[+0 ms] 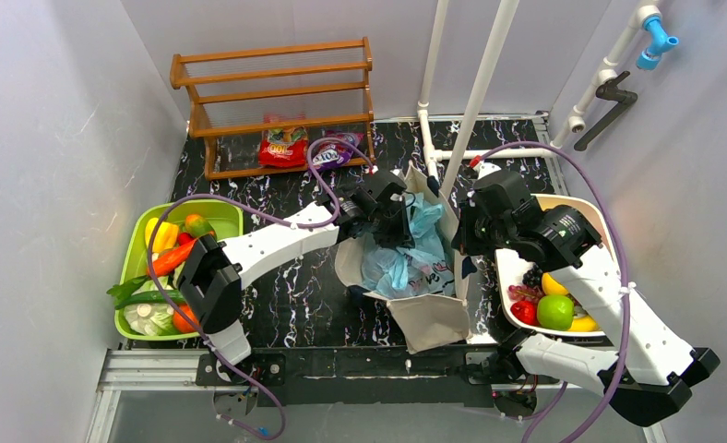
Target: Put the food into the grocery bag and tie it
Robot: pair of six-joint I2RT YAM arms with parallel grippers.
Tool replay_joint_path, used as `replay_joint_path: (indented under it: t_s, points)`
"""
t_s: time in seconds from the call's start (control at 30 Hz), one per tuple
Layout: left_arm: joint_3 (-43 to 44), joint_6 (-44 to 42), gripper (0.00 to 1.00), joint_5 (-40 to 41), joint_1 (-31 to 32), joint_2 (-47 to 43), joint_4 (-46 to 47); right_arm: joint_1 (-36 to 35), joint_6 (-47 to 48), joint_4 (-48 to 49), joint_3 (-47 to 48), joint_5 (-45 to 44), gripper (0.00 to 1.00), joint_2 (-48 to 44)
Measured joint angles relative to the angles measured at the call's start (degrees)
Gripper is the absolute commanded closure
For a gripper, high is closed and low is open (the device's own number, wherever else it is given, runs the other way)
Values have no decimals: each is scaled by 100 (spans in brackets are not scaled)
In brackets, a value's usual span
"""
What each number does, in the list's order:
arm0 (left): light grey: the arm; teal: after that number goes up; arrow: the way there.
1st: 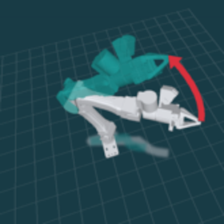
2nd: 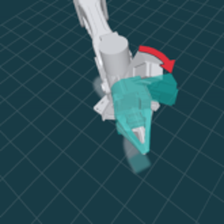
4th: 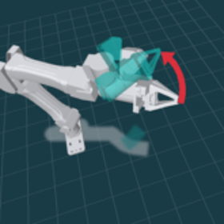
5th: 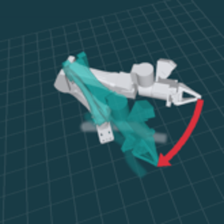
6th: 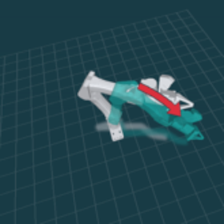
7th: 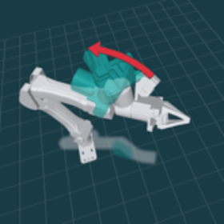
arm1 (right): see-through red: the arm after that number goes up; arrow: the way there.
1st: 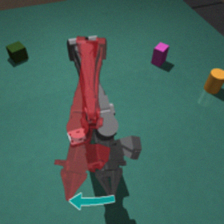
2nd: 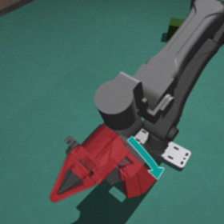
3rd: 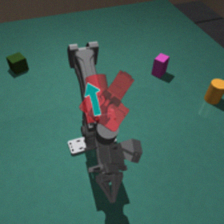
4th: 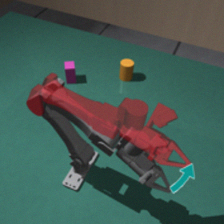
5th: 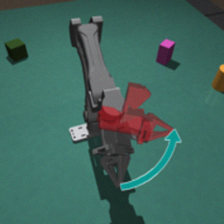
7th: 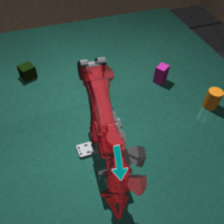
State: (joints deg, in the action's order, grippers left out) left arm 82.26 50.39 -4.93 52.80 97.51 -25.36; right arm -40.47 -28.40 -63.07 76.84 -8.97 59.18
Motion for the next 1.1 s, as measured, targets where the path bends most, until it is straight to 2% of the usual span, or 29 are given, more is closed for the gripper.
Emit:
replay_joint_path:
  t_s: [0.03,0.07,0.17,0.3,0.47,0.57,0.63,0.7,0.87,0.97,1.0,1.07,1.1]
  points:
    - [0,-2,99,15,-2,0,-79,0,4,2,0,2,99,-2]
    - [0,-9,91,17,-4,0,-144,0,9,2,0,4,99,-2]
    - [127,-79,55,0,2,0,-439,0,15,4,0,20,99,-2]
    - [608,-361,23,66,48,-42,-1174,-2,17,4,0,17,99,0]
    - [1690,-787,22,651,72,-750,-2356,-2,17,4,2,17,99,11]
    - [1779,-1064,16,1628,63,-1937,-2804,-2,17,-15,55,20,99,22]
    - [920,-1143,17,2083,11,-2848,-2767,-2,17,-17,61,33,99,22]
    - [-101,-1165,22,2249,-55,-3379,-2625,-2,15,-17,63,52,99,22]
    - [-1279,-951,30,2149,-94,-3482,-2070,-2,15,-17,63,79,99,33]
    - [-1663,-765,36,2033,-96,-3440,-1845,-2,13,-15,63,96,99,50]
    - [-1720,-715,42,2002,-101,-3425,-1781,-2,13,-15,63,107,99,52]
    - [-1864,-610,65,1902,-105,-3407,-1534,-2,13,-13,63,131,99,55]
    - [-1930,-544,79,1864,-114,-3403,-1434,-2,13,-11,63,149,99,55]
